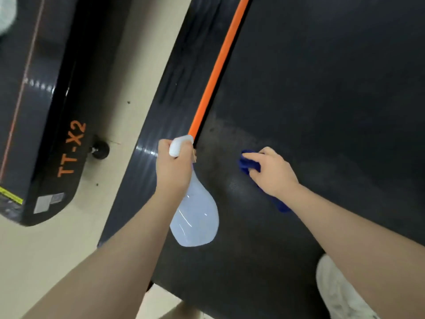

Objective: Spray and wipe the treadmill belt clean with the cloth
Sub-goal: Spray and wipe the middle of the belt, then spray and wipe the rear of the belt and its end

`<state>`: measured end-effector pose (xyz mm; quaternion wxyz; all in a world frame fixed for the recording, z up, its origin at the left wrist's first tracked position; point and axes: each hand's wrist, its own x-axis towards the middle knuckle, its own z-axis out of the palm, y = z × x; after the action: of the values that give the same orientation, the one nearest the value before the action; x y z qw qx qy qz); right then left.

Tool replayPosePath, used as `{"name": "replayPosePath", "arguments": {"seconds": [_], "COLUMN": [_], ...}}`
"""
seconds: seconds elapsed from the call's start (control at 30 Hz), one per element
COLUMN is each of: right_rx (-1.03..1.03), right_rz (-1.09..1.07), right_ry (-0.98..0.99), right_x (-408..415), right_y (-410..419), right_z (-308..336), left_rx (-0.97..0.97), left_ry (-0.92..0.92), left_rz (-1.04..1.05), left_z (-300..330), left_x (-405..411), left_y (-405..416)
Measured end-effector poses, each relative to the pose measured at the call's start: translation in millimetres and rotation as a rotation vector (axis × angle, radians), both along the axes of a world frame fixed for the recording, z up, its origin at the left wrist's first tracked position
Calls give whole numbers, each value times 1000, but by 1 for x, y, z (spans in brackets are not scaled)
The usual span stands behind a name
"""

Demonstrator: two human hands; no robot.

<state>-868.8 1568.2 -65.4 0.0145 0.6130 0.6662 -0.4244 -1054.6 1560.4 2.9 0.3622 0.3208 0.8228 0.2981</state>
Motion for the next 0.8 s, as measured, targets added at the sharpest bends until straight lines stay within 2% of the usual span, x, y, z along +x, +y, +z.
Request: {"name": "replayPosePath", "arguments": {"seconds": [0.1, 0.2, 0.33, 0.47, 0.57, 0.8], "right_rx": [35, 87, 179, 219, 295, 538], "right_rz": [-344, -456, -422, -379, -235, -130], "right_ry": [119, 172, 143, 112, 67, -125], "right_x": [-31, -54, -76, -96, -123, -185], "right_y": [6, 12, 15, 15, 25, 120], "right_z": [13, 22, 28, 21, 14, 3], "left_rx": [20, 51, -29, -55, -38, 124], "left_ry": [-15, -8, -91, -103, -54, -69], "left_rz": [-39, -164, -153, -86, -67, -141], "left_z": [8, 6, -10, -22, -26, -35], "left_x": [-31, -49, -69, -92, -111, -152], "left_y": [15, 36, 56, 39, 29, 60]}}
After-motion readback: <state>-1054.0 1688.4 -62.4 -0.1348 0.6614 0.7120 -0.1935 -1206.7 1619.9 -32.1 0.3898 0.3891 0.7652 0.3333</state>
